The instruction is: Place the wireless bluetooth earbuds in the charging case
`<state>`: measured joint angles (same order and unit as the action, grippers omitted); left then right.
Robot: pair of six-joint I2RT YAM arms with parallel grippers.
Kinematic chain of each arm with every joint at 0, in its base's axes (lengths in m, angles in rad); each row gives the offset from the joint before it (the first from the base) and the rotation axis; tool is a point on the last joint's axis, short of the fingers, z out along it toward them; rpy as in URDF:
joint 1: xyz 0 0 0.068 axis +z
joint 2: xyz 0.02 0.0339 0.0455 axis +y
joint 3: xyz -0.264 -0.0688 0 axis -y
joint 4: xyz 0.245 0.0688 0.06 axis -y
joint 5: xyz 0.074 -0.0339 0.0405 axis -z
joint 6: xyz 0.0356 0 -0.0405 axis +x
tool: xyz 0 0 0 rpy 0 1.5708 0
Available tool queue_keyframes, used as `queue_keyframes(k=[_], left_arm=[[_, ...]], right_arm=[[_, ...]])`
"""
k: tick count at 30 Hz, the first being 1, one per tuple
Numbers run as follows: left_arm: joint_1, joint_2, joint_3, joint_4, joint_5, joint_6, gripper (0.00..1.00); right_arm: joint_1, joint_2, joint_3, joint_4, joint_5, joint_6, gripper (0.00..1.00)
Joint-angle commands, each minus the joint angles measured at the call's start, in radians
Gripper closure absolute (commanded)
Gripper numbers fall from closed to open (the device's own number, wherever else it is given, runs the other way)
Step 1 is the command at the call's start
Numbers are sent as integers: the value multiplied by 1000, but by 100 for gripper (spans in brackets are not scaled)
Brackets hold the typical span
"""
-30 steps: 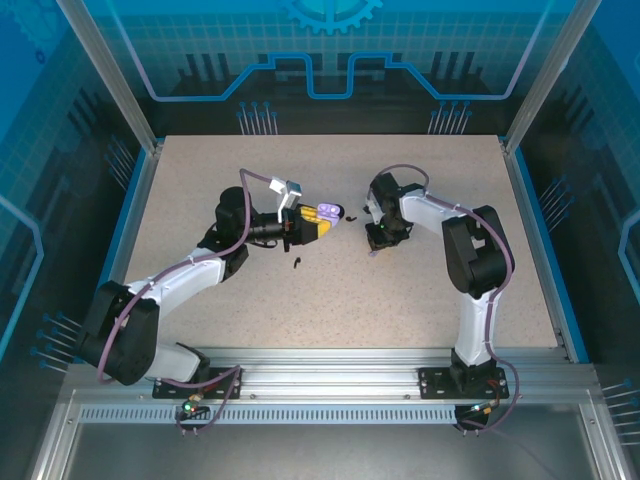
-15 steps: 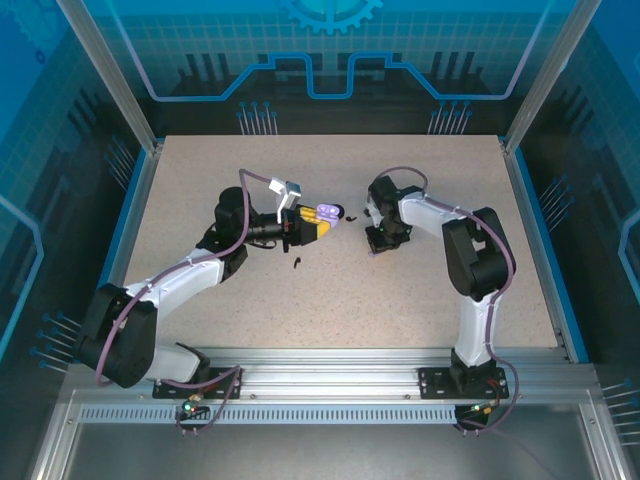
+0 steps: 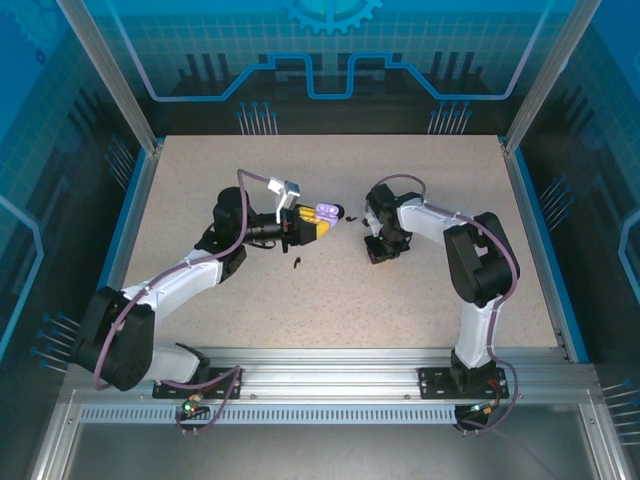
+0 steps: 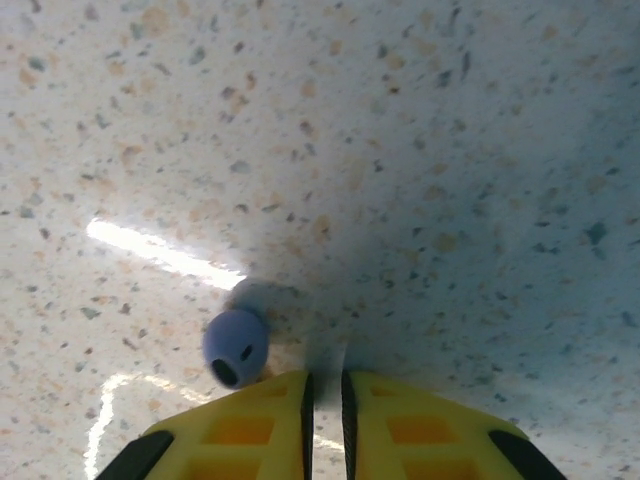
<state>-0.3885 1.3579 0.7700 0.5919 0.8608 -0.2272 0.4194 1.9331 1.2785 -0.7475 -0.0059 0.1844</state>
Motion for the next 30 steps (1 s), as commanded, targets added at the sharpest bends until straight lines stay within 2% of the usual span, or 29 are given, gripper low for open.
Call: queue_keyframes(k=[1,4,9,14,19,30], left_arm=[[7,-40,-14,-3,1,29,91],[7,-45,-14,-11,-3,33,91],[7,-52,-13,-15,-3,35,91],[8,-52,-13,-15,-4,36,91],[7,-54,-12,-16,-6,34,91],[7,-52,-11,-20,-8,35,91]], right_arm=[[15,-42,-18,-23,-53,17,81],[16,-58,-11,-26,-61,15,80],[21,-91,8,-52,16,16,77],[26,-112,15,-33,-22,-22,73],[37,-68,61,-47,-54,-63,67],[50,32,128,-75,-39,-80,61]])
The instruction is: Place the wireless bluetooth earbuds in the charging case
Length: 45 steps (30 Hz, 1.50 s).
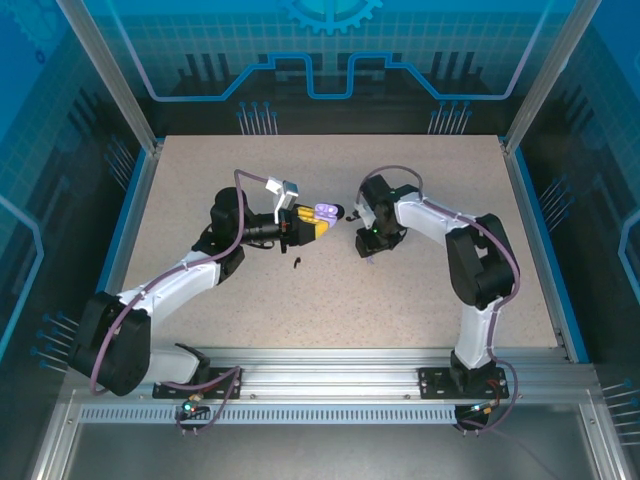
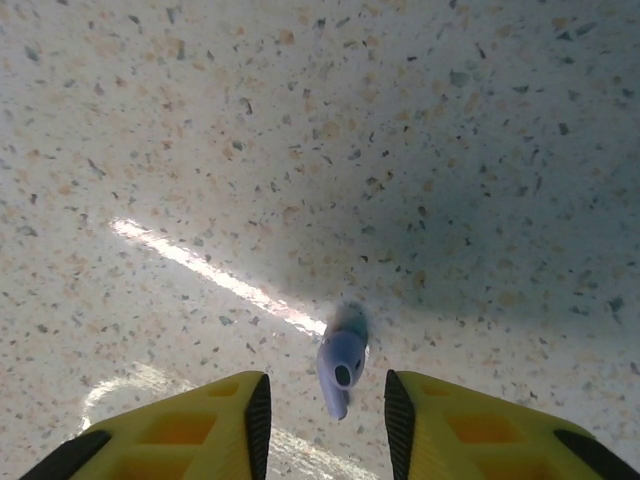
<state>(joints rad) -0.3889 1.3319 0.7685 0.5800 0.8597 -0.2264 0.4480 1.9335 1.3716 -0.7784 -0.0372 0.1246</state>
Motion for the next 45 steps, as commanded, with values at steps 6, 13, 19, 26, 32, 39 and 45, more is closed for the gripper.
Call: queue_keyframes(k=[6,13,19,26,32,39,45], left_arm=[[8,-27,-14,-9,-9,37,91],[7,-24,-12,-9,-13,38,91],[8,-22,-14,-8,-13,38,91],[7,-20,-15,-8,-14,38,91],[7,-23,-18,-8,-15,38,91],[7,-28,-25,-9,-19,39,91],[7,-28,-35,-1,-32,35,91]], right_arm=[[24,69,49,-62,-13,-32,62],[27,88,56,-78,-7,-36,62],[28,110,55,-75,1,-32,64],[30,121,60,-70,19,-18,66],[32,125,65,-73,41,-11,72],[22,79,29,-9,14,13,80],[-22,-2,-37,80,-72,44,84]])
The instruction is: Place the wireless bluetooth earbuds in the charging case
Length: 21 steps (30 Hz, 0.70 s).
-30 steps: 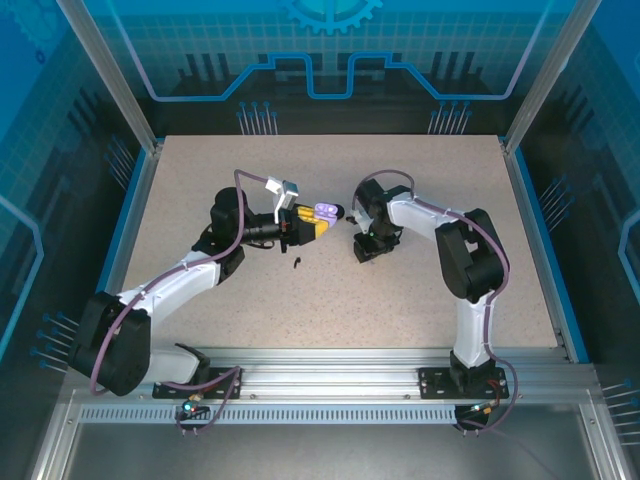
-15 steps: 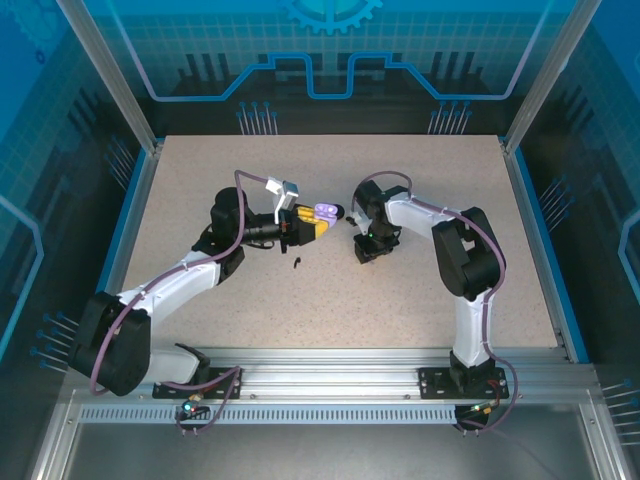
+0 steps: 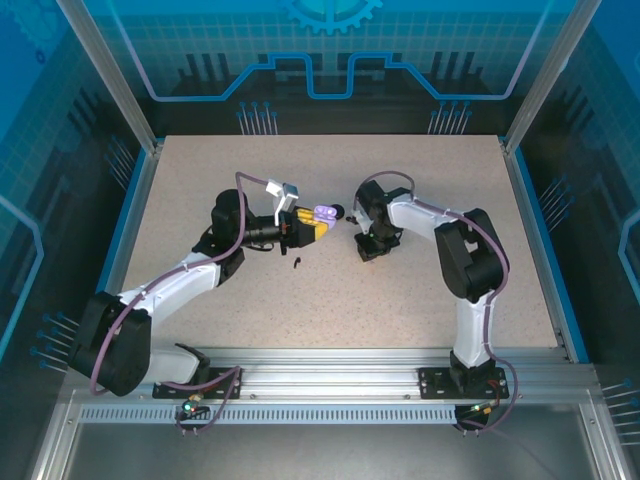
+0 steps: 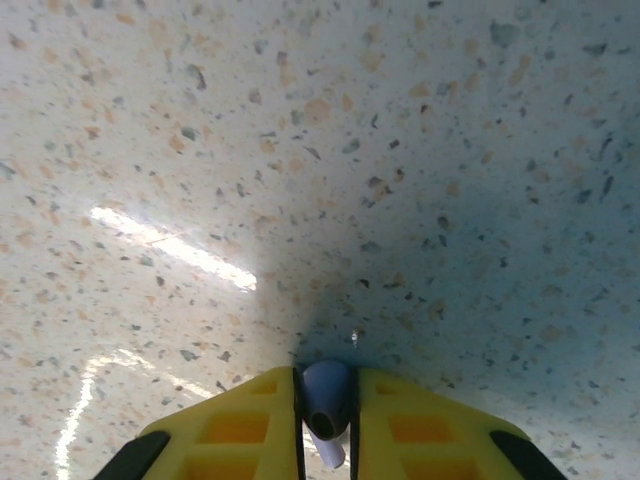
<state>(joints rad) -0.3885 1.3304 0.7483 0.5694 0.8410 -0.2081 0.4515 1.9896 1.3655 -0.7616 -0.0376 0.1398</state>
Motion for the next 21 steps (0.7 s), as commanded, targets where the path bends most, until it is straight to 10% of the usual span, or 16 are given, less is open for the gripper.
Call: queue_keyframes(k=[1,21], left_arm=[[7,-27,-18,13,-16,14,91],[9,60,-90,333,-127,-236,91]], right_arm=[[-35,-73,-45,80,-88,35,84],[-182,-645,-296,507,-531,244,86]])
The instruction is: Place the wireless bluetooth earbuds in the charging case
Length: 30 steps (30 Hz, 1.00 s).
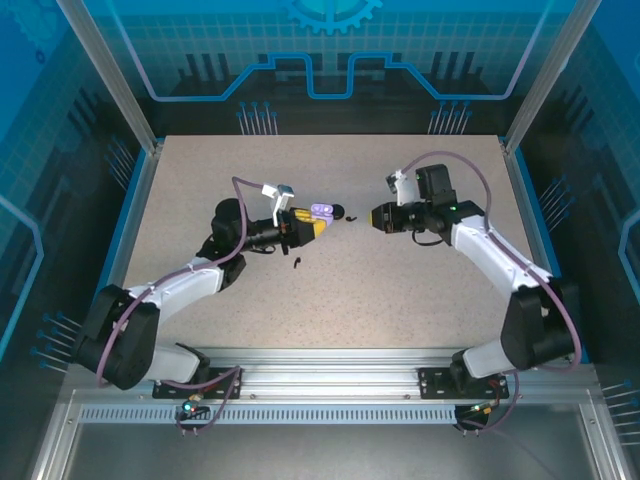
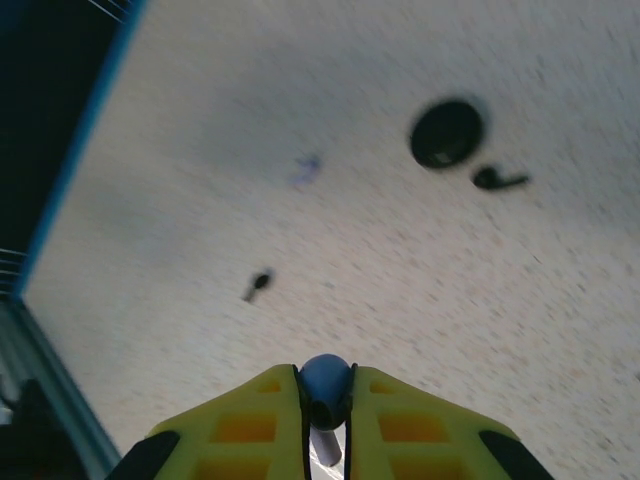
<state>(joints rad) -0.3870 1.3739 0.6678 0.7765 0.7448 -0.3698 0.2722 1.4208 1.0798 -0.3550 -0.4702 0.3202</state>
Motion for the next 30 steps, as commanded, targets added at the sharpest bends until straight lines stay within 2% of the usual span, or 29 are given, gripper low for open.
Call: queue_keyframes(k=[1,10,20,30], left_arm=[[4,22,-10,141,-34,-84,91],[-34,27,8,215,-69,-139,91],[-96,24,45,264,-115,-166,91],[-138,8,94,262,-137,-159,91]], right_arm=[[-1,-107,-12,122,-107,79,86],[58,-264,3,252,-113,166,86],[157,-322,-6,400,-21,210,86],[216,-322,1,432,18,202,85]])
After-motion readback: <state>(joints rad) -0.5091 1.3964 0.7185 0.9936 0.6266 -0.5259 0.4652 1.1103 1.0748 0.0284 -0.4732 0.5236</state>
